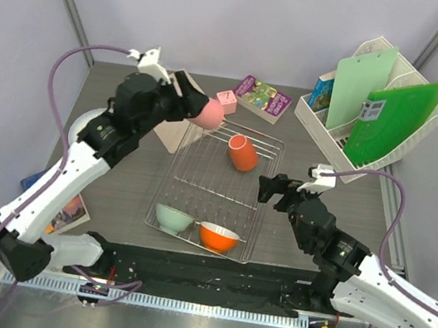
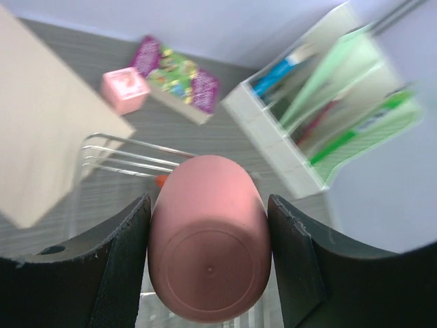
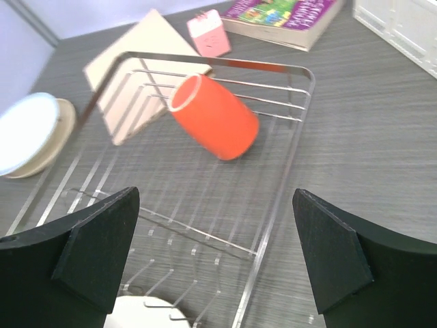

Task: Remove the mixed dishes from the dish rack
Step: Pick up the cup from the dish rack.

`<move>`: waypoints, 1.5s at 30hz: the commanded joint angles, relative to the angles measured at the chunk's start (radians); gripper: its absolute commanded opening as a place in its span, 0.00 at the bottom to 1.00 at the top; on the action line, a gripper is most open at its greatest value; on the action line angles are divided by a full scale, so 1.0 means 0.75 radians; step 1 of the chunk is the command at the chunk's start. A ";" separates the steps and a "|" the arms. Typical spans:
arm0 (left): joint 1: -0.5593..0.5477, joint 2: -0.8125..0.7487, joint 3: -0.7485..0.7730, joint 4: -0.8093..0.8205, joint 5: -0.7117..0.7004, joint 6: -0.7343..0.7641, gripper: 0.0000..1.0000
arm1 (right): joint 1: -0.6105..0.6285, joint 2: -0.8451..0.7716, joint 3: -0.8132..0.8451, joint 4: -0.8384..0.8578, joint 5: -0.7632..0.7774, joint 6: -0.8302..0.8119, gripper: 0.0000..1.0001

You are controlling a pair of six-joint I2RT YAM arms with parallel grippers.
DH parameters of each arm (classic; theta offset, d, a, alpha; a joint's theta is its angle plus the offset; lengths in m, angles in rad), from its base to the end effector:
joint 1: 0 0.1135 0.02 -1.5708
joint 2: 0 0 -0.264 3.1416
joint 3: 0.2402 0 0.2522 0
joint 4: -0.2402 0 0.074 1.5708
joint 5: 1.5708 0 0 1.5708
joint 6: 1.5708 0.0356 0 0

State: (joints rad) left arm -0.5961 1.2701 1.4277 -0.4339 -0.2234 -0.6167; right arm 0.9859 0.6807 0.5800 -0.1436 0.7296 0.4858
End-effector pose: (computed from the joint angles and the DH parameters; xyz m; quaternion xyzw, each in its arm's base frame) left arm 0.2352 -0.1501 0.4337 -0.0754 0.7920 -0.2684 0.5431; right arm 0.1093 0.1221 0.2904 0.0307 0.7676 0.1777 0.6150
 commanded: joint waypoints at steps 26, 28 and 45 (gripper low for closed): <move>0.267 0.059 -0.840 2.155 1.112 -1.362 0.00 | -0.589 0.277 0.037 1.091 -1.220 0.475 0.95; 0.265 0.067 -0.852 2.156 1.114 -1.360 0.01 | -0.591 0.293 0.057 1.112 -1.210 0.465 0.95; 0.259 0.117 -0.840 2.162 1.161 -1.368 0.01 | -0.588 0.655 0.292 1.200 -1.404 0.534 0.63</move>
State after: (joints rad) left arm -0.4034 1.3621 0.7868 1.1118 0.6235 -1.6268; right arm 0.5472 1.1149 0.7254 0.6979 -0.2409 0.8497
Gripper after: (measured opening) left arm 0.635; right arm 0.830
